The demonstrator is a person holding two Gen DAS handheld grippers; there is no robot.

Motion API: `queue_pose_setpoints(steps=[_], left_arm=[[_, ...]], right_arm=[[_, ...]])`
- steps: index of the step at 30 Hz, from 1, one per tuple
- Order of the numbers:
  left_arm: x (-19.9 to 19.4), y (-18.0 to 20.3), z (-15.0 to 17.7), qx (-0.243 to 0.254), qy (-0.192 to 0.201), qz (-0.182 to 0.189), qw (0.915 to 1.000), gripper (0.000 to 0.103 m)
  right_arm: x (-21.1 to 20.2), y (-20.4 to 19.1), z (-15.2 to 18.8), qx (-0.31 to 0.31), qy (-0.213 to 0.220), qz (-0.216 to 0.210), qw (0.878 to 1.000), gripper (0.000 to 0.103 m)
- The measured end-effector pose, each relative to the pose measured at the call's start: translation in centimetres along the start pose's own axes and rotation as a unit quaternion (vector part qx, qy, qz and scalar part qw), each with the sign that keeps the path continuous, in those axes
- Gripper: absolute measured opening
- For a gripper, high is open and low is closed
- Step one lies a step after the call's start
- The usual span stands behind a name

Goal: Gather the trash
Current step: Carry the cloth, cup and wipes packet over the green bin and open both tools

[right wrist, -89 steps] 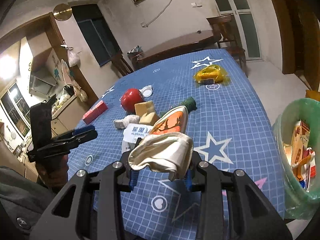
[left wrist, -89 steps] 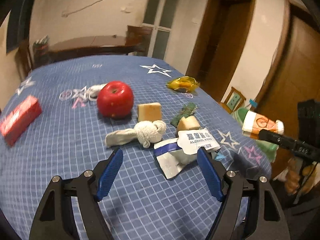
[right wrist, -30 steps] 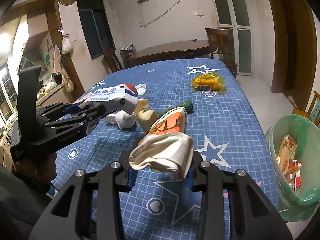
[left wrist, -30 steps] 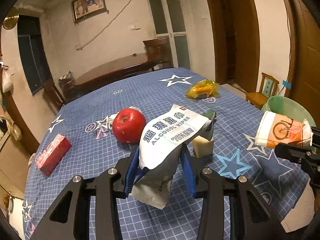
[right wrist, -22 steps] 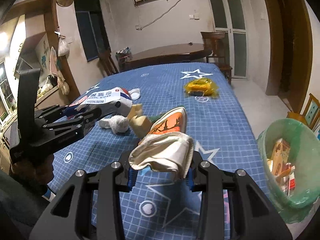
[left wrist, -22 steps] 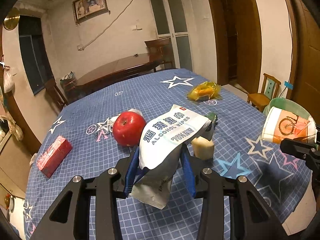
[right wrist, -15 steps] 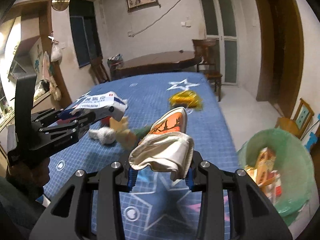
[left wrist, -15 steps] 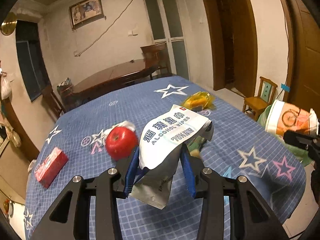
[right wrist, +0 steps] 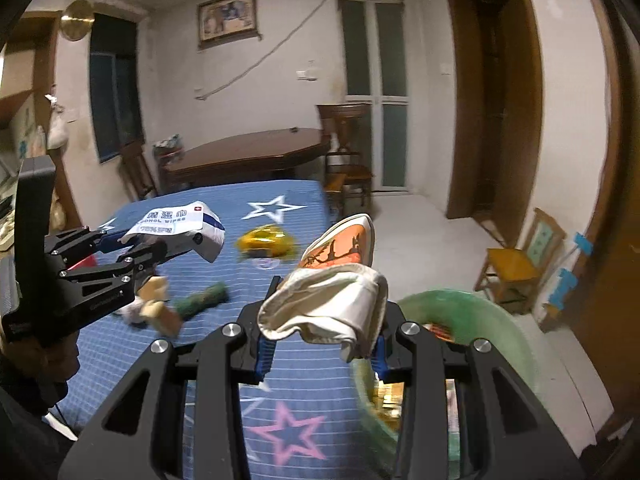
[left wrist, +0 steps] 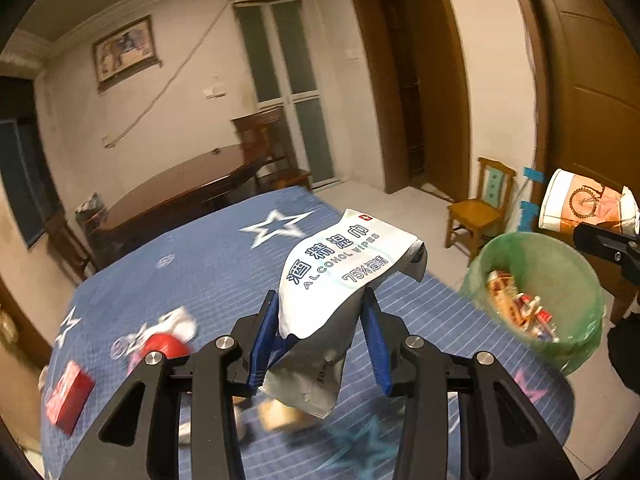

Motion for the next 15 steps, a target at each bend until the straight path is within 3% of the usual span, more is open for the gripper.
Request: queue_pose_setpoints(steps=[7,15], left_arm=[[3.3,6.7,-3.0,0.031,-0.004,0.042,0.9986,0.043],[6.7,14.7,-4.2,0.07,-0.015,0.092,0.9932,0.043]], right_arm=[[0.0,5.5,1.2,0.022,-0.018,0.057,0.998,0.036],[0.2,10.3,3.5,0.049,-0.045,0.098,0.993,0.036]])
Point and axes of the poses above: each gripper's, at about its wrist camera, not at the fingertips, and x roughly the way its jaws point, y to its right, z to its underside, the point moved 8 cm from there along x, roughly the way its jaws point, and after that the axes turned 5 degrees about -x, right-handed, at the moved point
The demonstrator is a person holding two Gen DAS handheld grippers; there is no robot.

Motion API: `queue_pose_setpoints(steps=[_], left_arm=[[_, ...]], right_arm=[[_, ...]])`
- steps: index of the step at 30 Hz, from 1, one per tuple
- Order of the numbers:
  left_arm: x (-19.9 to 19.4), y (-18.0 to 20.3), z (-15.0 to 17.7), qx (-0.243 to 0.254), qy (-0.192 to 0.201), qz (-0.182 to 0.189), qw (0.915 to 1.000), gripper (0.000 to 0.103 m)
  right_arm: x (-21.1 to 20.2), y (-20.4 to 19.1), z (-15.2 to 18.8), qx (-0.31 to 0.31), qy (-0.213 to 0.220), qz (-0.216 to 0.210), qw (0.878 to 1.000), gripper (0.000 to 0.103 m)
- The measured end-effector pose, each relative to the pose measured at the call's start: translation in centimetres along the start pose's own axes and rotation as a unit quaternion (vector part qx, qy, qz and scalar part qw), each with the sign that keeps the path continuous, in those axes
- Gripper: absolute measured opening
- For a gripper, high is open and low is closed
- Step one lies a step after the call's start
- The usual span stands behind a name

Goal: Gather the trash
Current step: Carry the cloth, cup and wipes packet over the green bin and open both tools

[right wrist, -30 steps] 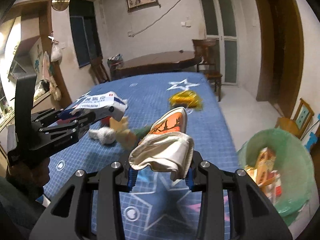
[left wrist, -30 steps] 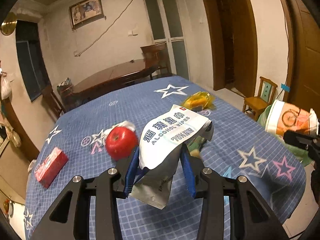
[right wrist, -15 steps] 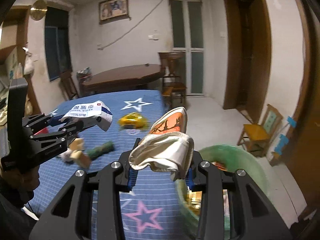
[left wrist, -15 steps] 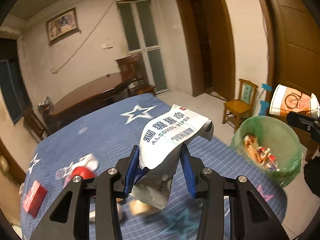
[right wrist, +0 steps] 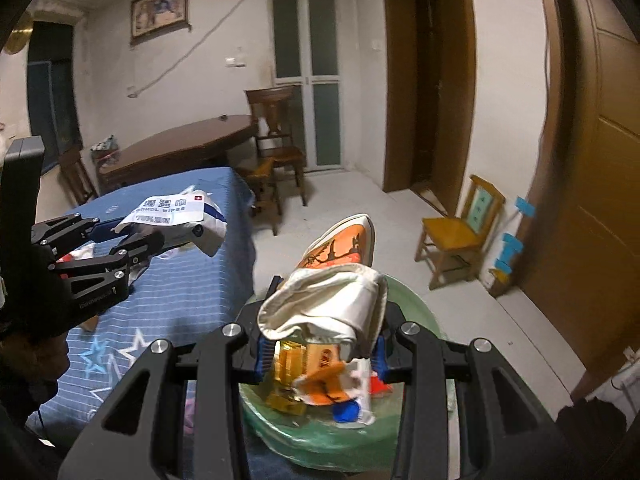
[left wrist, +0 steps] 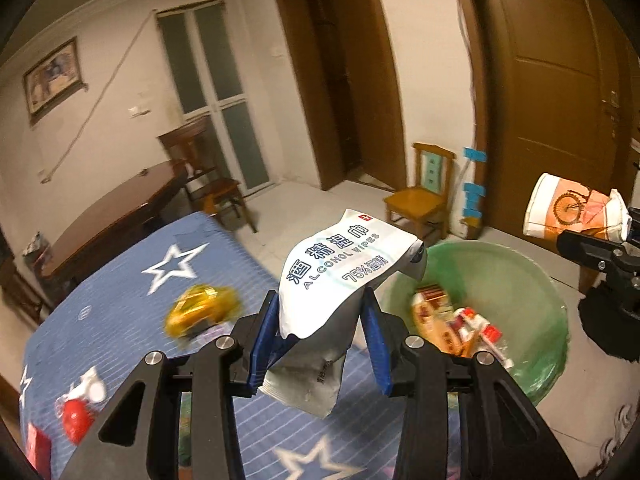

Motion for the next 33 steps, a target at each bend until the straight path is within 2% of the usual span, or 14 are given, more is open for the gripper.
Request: queue_pose_setpoints(steps=[6,11,31,33], left_arm=[[2.2,4.5,-0.6,0.03,-0.004,0.021,0.9993,0.043],[3.8,6.7,-0.5,0.041,-0.014,0.031,0.9986,0.043],[6.7,7.3,0.8,0.048,-0.047,0.054,0.9963,0.043],[7.0,7.3,0.9,0.049,-0.049,0.059,0.9958,0.045]], right_arm=[[0.8,2.4,1.6,0.015,-0.022,0.016,1.0,0.036],[1.1,3.8,2.6,0.027,-0.03,0.02,0.999,0.036],[2.9,4.9,2.6,0.024,-0.057,0.001,0.998,0.036],[3.3,4.7,2.7,0.022,-0.062,-0.012,0.998,0.043]])
Point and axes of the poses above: each gripper's, at about its wrist camera, not at the fingertips, and x roughly the way its jaws point, y to its right, z to its underside, the point moved 8 cm from there along x, roughly the way its jaws point, and after that the axes turned 5 degrees about -x, right-handed, at the moved point
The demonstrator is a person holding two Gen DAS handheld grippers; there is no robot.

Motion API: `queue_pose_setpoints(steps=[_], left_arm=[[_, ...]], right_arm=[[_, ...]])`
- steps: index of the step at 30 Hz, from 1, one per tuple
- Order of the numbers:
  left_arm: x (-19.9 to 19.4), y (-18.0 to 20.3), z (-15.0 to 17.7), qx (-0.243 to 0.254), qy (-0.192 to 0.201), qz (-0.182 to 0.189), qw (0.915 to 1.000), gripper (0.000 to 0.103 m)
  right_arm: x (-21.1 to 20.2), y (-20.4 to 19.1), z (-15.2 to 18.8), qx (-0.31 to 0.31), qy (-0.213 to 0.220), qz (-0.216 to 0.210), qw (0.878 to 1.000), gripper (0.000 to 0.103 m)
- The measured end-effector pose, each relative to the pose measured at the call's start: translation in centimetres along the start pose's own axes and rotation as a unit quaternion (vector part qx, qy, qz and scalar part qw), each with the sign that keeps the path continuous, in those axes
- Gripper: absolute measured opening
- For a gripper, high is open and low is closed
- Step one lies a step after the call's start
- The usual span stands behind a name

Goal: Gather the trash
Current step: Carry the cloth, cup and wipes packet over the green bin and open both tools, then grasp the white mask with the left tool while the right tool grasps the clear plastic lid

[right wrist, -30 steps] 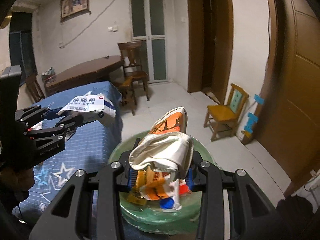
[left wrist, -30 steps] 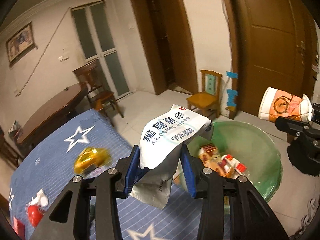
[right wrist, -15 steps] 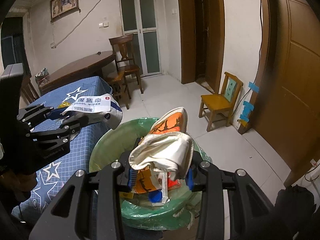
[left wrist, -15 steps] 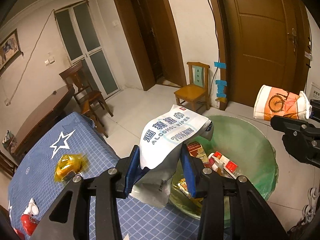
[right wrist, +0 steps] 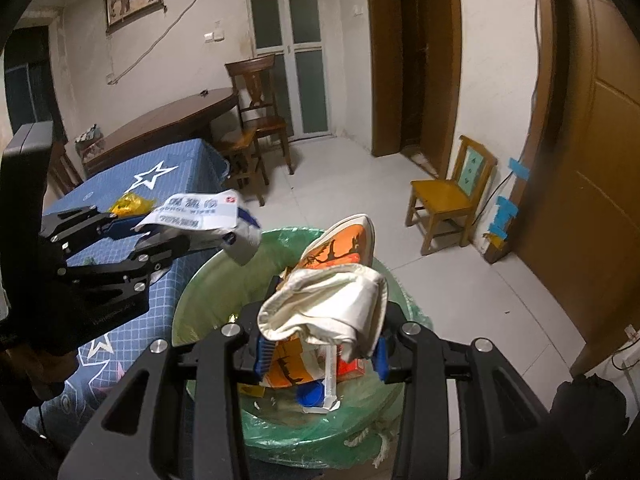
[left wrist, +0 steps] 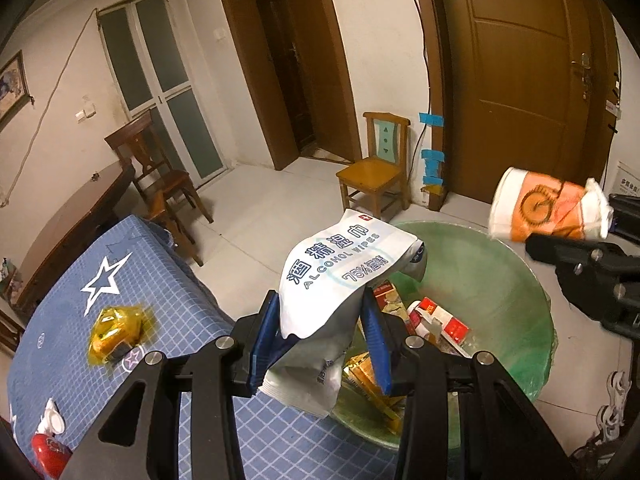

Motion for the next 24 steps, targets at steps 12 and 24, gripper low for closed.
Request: queue_pose_setpoints(steps=[12,24], left_arm=[[-1.0,-2.9,1.3,-0.041,-0.009,-0.001,0.9991,0.069],[-8.2,-14.8,4.4,-0.147,0.014,-0.048,0.9878,0.07]], right_arm=[[0.9,0.1,0.1,0.014,0.001,-0.009,1.0,0.052],[2.0,-7.5,-2.1,-0.022,0.016,-0.084,0.996,0.052]])
Point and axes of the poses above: each gripper's, at about its wrist camera, not at the fingertips, and x roughly the way its jaws point, y to its right, z to its underside, the point moved 8 cm from there along x, roughly the way its jaws point, and after that the axes turned 5 degrees about -x, right-handed, at the moved point
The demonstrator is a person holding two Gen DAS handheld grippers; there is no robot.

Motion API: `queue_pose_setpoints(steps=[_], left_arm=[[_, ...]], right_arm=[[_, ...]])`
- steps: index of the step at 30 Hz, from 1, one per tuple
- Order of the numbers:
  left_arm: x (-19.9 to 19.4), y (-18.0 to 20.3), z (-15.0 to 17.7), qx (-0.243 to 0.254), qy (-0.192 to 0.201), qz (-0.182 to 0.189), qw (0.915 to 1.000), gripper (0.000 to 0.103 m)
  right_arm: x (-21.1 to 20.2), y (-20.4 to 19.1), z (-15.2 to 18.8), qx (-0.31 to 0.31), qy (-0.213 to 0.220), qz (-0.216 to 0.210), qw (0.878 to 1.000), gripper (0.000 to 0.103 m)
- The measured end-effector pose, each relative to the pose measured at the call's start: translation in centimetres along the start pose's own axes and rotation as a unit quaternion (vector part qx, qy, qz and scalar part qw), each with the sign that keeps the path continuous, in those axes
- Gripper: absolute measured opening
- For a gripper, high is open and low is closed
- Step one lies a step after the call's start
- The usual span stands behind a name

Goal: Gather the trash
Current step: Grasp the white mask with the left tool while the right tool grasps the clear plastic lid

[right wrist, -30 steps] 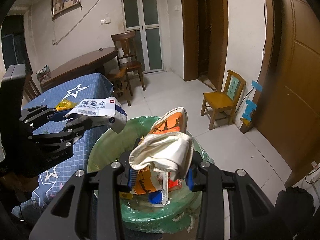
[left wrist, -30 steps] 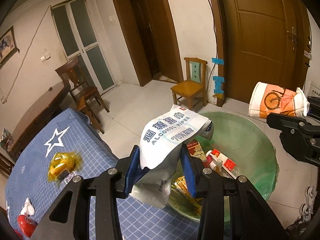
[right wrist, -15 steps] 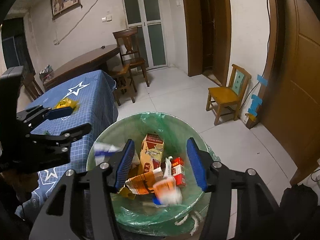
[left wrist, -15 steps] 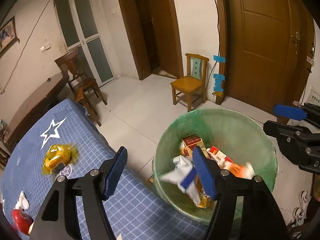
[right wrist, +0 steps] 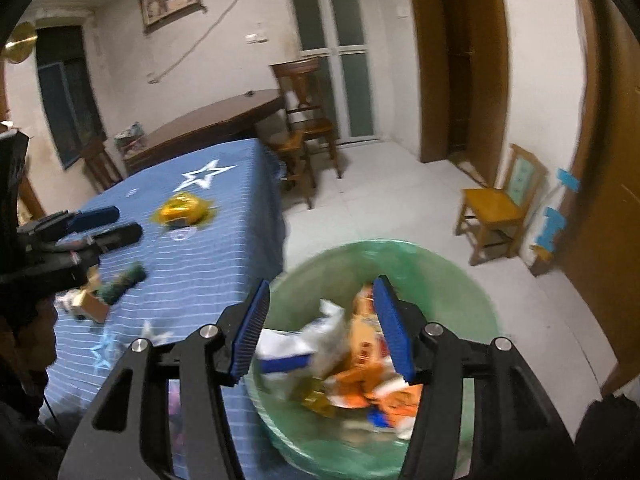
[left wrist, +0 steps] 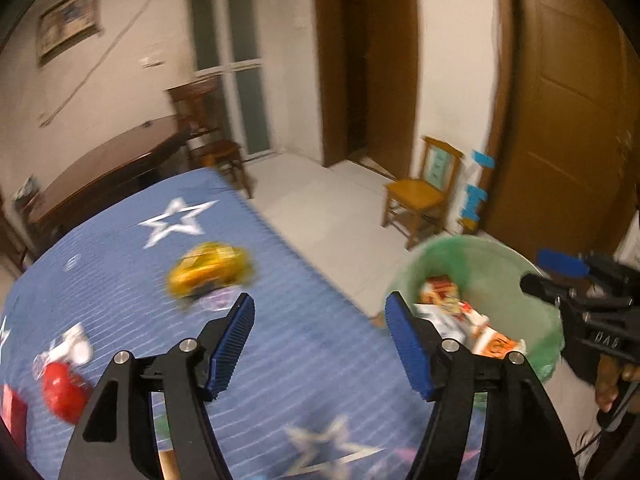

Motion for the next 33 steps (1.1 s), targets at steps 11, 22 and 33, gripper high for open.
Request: queue_pose_setpoints(steps=[11,22,33], left_arm=[[-9.2,-26.8,0.4,-0.141,0.023,-0.143,0.9794,0.072],[-7.2,-40.2,3.5,-0.124,-0.052,-0.179,0.9746,0.066],[-0.9,-40.9,5.0,-0.078,-0.11,-0.129,0.9824,0.06]], right_arm=[[5.9,-15.8,-6.5,-0.102,-0.019,-0.162,0.981,0.052],[18.8,-36.9,-10.1,-0.269,-0.176,-0.276,0.906,0.031],[25.7,-40.8,-8.0,-0.309,-0.244,-0.3,0.869,0.02]])
Point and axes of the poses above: each gripper's, at about its wrist camera, not at the fingertips, and x roughly the way its jaws point, y to its right, z to its underside, the point moved 8 cm from there along x, roughly the way its jaws point, and after that the axes turned 5 degrees about -x, right-handed, at the moved point
